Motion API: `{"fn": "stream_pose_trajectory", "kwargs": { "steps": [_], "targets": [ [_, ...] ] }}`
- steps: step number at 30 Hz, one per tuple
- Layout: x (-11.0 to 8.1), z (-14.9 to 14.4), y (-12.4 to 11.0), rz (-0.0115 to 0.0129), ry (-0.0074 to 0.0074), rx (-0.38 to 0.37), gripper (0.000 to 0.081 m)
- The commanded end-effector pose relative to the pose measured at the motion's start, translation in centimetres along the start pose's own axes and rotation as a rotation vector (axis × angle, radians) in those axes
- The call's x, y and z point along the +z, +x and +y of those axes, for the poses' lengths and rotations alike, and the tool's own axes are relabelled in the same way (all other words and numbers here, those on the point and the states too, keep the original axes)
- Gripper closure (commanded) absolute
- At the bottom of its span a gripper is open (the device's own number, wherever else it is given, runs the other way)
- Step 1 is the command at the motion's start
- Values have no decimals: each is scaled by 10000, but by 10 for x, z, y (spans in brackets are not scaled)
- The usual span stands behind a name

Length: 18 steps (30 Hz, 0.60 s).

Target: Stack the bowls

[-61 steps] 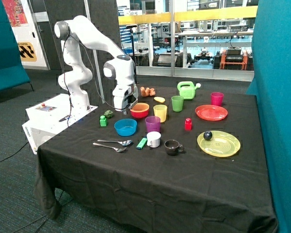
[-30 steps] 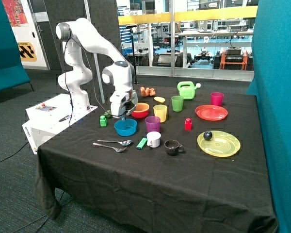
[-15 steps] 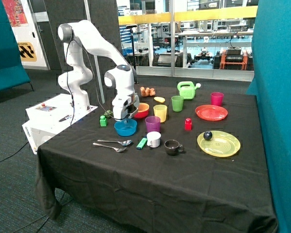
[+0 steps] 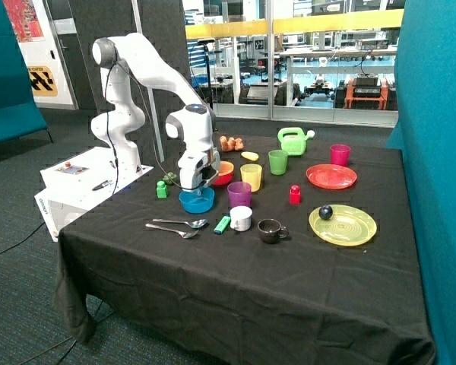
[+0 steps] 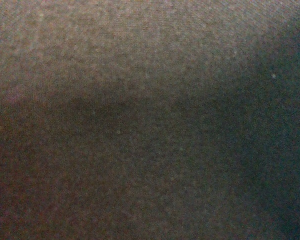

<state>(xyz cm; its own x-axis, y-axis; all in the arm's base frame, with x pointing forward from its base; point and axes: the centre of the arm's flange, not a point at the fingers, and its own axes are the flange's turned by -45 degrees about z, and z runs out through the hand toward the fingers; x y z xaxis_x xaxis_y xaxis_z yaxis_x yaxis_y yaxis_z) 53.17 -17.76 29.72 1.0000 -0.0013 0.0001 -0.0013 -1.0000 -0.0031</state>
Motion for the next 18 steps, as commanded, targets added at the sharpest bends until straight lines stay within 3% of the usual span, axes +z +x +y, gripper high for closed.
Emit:
{"fn": "stream_pose_trajectory", "kwargs": {
  "steps": [1, 18],
  "targets": [
    [4, -2, 3, -1, -31, 145, 802],
    [6, -8, 2, -1, -31, -20, 808]
  ]
}}
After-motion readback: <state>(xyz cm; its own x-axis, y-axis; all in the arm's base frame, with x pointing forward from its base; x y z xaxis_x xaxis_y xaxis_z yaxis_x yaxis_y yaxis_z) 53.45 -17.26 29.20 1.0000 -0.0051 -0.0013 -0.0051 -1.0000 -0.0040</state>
